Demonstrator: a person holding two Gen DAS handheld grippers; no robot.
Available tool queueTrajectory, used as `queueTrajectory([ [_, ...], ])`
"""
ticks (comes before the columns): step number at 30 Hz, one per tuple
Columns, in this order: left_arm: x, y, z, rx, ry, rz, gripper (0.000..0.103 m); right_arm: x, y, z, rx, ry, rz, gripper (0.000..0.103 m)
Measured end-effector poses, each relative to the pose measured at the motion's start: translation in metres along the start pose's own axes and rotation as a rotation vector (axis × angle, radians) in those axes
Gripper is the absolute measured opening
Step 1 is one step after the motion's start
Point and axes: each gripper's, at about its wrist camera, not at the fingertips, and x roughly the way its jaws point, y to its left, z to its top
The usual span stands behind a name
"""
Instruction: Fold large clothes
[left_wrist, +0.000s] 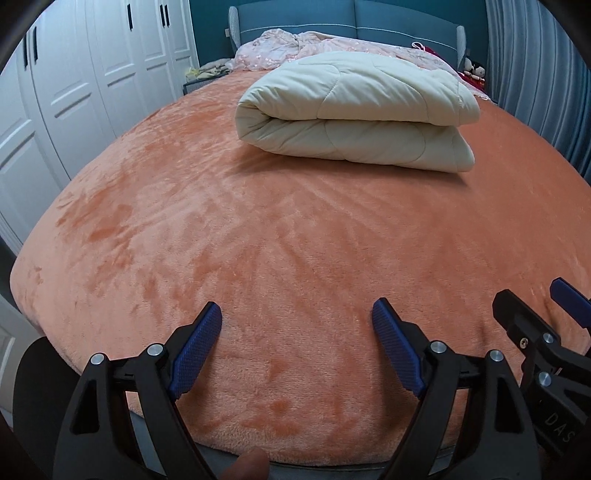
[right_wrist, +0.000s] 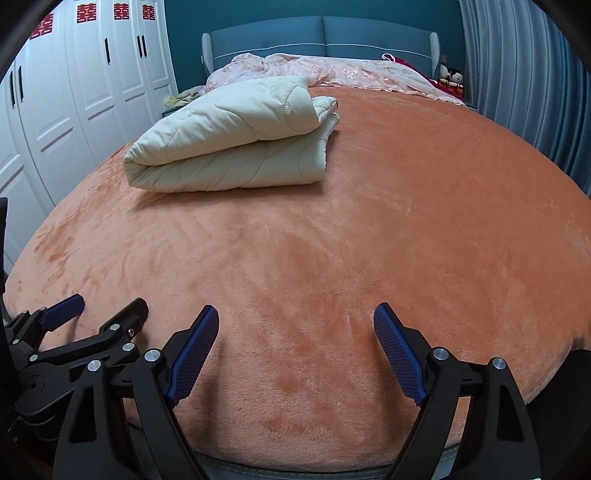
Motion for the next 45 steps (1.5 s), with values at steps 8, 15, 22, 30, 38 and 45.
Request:
queueTrajectory([
  [8,0.002,0.001,-0.002,-0.025,-0.038,0.005,0.083,0.005,-0.001,-0.003,0.001,-0.015,-0.019,0.084],
  [15,-0.004,0.008,-0.001,-0.060,-0.056,-0.004,0.083,-0.007,0.004,-0.002,-0.015,-0.071,0.001,0.084],
  [22,-0.013,0.011,0.002,-0.075,-0.081,-0.016,0.082,-0.012,0.003,0.004,-0.001,-0.053,0.028,0.084],
  [30,-0.021,0.015,0.012,-0.072,-0.073,0.003,0.081,-0.015,0.005,0.016,0.005,-0.018,0.043,0.084],
  [38,-0.026,0.016,0.030,-0.052,-0.062,0.027,0.074,-0.021,0.012,0.033,-0.008,-0.004,0.030,0.084],
  [45,-0.028,0.016,0.039,-0.047,-0.059,0.035,0.072,-0.025,0.013,0.042,-0.009,-0.004,0.022,0.084],
])
